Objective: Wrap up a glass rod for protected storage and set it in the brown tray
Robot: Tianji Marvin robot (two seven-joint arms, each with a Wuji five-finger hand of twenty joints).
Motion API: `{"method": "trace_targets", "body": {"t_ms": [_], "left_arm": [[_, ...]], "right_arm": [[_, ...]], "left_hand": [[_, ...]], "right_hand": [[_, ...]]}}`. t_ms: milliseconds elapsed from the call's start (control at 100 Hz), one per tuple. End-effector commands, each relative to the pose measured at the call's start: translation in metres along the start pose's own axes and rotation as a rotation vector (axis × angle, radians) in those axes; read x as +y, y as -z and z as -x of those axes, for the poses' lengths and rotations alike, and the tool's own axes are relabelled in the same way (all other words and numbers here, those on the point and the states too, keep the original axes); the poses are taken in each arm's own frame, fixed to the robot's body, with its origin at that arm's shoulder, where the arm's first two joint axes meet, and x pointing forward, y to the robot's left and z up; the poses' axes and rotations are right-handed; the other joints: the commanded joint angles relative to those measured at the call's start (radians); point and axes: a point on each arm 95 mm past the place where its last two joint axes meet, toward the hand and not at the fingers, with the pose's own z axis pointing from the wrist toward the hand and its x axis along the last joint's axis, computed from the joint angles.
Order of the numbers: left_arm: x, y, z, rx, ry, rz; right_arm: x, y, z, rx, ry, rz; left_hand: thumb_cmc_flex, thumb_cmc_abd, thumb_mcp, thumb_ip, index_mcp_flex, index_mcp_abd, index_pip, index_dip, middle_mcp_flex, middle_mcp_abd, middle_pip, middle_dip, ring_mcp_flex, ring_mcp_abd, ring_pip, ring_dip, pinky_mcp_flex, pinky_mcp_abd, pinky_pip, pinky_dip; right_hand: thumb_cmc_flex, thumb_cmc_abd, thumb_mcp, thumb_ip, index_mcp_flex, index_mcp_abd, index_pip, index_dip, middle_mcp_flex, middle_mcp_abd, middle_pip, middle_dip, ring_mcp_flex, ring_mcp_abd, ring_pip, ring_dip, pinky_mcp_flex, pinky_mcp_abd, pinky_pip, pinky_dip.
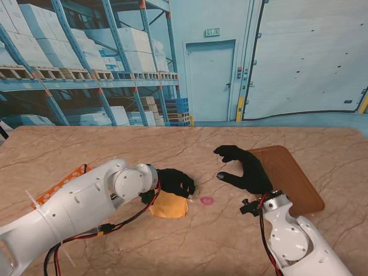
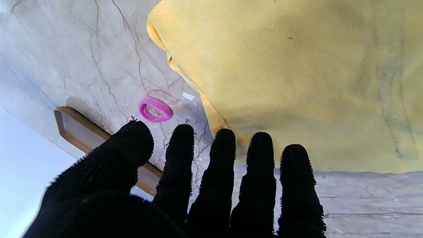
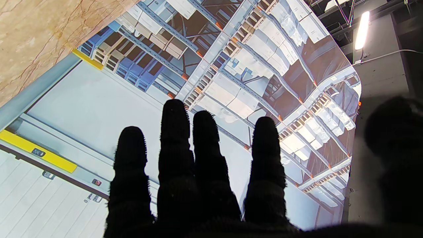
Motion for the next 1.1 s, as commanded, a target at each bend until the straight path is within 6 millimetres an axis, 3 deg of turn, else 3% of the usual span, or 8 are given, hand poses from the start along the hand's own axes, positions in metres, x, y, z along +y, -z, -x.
{"method": "trace_targets", "body": {"t_ms": [0,730,1090], "left_arm": [[0.001,0.002,-0.004,0.007,-0.002,-0.011],[-0.014,0.029,-0.006,0.041,-0.018,-0.126],[-0.027,0.089,-0.025,0.195,-0.034,-0.308]], "right_arm": [[-0.001,0.000,-0.004,0.010,-0.007,0.002],[-0.003,-0.001,-0.004,0.007,-0.009,-0.002],[-0.002,-0.001,-0.003,0.007,-0.010,-0.006]], "left_hand": [[0.011,0.033,-0.020,0.018,-0.021,-0.011,-0.036,-0.008,-0.038,0.001,-0.016,-0.008,-0.015,-0.006,0.000,-0.006,-0.009,0.021,0.000,-0.010],[0.029,0.030,-0.055,0.016,-0.013,-0.031,-0.055,0.001,-0.048,-0.005,-0.033,-0.018,-0.015,-0.016,-0.014,-0.009,-0.011,0.029,-0.006,-0.017],[0.015,-0.003,-0.025,0.026,-0.011,-0.023,-0.056,-0.007,-0.020,-0.005,-0.030,-0.016,0.012,-0.016,-0.014,-0.011,0.008,0.043,-0.007,-0.018]], "right_hand": [[-0.020,0.024,0.004,0.024,-0.013,-0.009,-0.009,-0.004,0.005,0.000,0.011,0.000,-0.001,-0.006,0.014,0.012,-0.004,-0.003,0.020,0.026],[-0.020,0.023,0.004,0.024,-0.013,-0.007,-0.009,-0.004,0.004,0.001,0.012,0.000,-0.001,-0.005,0.015,0.012,-0.004,-0.003,0.020,0.026],[-0.020,0.025,0.003,0.024,-0.012,-0.008,-0.008,-0.003,0.004,0.000,0.012,0.000,-0.001,-0.006,0.015,0.012,-0.003,-0.003,0.021,0.026]]}}
